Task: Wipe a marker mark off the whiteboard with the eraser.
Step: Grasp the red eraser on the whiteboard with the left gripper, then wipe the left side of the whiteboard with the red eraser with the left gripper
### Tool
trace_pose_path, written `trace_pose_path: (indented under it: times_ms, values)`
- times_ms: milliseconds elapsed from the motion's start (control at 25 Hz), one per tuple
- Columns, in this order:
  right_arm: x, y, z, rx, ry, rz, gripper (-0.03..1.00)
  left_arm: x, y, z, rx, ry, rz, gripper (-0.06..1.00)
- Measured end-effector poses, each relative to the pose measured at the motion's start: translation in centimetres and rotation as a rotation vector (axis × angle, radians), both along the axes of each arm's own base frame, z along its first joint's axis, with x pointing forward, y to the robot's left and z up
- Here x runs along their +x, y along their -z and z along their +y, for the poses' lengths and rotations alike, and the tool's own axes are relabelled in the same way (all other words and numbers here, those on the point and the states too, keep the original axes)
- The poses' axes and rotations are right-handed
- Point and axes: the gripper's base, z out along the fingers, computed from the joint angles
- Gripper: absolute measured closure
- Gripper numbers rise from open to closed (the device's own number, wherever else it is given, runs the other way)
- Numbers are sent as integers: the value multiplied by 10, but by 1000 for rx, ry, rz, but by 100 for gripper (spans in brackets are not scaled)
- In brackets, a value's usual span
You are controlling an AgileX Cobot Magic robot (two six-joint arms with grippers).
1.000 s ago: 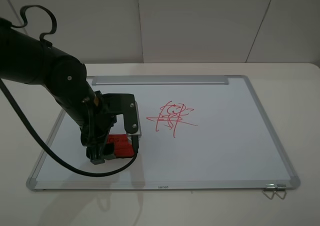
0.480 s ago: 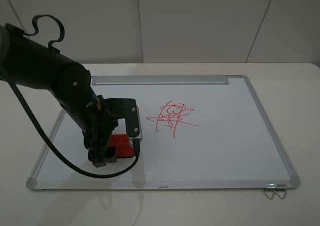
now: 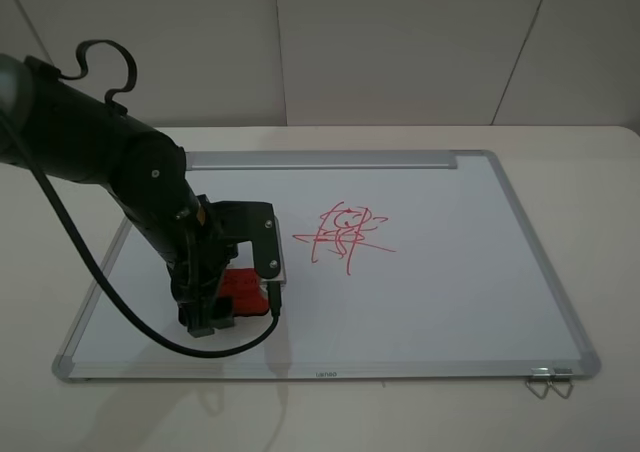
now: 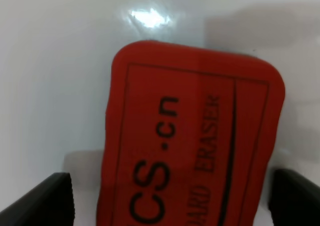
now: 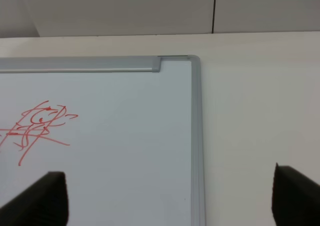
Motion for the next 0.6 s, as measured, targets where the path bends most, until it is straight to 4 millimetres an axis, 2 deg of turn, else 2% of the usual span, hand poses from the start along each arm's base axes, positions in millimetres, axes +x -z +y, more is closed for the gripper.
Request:
trace_pose_path:
  times_ms: [240,400,600]
  values:
    - [0,0,0,0,0,0,24,1,3,-1,3,3,1,19]
    - [0,0,0,0,0,0,24,2,4,-1,8,6,3,37]
    - [0,0,0,0,0,0,24,2,4,-1,11,11,1,37]
